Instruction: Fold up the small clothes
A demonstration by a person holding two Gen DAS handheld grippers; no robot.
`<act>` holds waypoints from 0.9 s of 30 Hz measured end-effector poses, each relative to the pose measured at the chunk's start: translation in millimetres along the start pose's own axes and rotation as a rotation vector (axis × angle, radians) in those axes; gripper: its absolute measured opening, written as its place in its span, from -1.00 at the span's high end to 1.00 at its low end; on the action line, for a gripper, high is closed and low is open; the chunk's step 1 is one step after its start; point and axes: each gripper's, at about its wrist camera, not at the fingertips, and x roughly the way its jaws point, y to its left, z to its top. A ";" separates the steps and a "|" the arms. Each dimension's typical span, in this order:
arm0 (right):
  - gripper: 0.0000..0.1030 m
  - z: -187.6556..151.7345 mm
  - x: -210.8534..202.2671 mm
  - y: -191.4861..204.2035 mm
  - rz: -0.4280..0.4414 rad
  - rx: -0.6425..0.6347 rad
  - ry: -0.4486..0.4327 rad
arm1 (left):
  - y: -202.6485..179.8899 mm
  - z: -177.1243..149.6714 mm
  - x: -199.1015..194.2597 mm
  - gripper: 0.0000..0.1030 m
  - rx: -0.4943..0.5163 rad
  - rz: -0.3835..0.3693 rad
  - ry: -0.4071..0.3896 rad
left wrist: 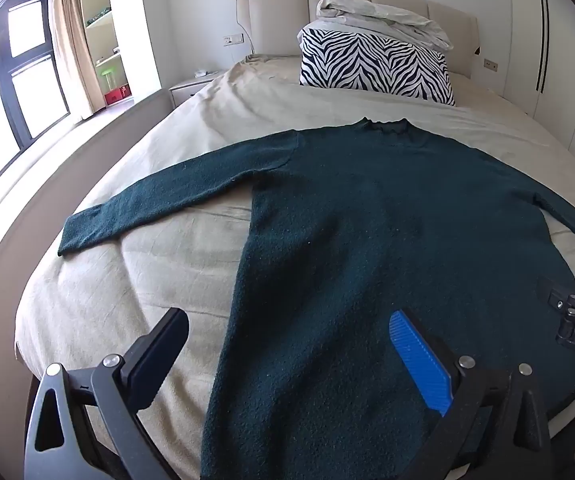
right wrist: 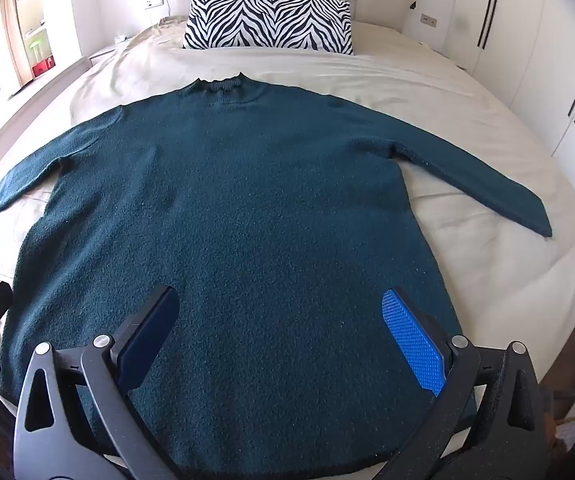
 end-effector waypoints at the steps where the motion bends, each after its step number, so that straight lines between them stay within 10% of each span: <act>1: -1.00 -0.1 0.0 0.3 0.000 0.000 0.001 | 0.1 0.0 -0.2 -1.00 -0.001 -0.004 -0.001; 27: -1.00 -7.6 0.3 3.7 0.010 -0.013 0.010 | -2.0 -7.4 3.9 -1.00 0.000 0.003 0.011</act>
